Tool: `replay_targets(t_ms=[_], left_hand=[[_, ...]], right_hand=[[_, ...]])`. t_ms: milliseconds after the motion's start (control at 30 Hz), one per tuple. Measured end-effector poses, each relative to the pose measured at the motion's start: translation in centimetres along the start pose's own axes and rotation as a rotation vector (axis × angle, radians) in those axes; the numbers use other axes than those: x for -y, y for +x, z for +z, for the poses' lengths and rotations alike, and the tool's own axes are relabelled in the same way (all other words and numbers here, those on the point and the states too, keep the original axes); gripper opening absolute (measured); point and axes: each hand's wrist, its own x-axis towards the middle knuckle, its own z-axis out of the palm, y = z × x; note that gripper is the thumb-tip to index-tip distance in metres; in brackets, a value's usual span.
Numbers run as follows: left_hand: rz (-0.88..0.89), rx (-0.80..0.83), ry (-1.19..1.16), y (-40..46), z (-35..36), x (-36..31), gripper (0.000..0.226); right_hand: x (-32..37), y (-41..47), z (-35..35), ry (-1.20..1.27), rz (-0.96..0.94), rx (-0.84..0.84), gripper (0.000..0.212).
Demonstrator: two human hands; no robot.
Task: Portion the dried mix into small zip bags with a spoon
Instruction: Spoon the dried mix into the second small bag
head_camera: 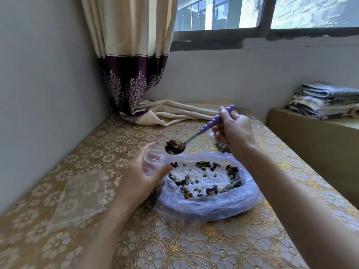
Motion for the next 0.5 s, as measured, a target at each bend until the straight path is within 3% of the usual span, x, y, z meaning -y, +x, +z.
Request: replay_targets(t_ms=[167, 367, 500], left_hand=[[-0.043, -0.023, -0.034, -0.2, 0.5, 0.9, 0.094], [-0.076, -0.061, -0.128, -0.3, 0.9, 1.4, 0.103], [-0.113, -0.029, -0.049, -1.3, 0.7, 2.9, 0.108]], right_hand=[[0.7, -1.1, 2.7, -0.112, -0.098, 0.113, 0.037], [0.8, -3.1, 3.8, -0.274, -0.397, 0.323, 0.03], [0.8, -3.4, 2.5, -0.222, -0.456, 0.269, 0.029]])
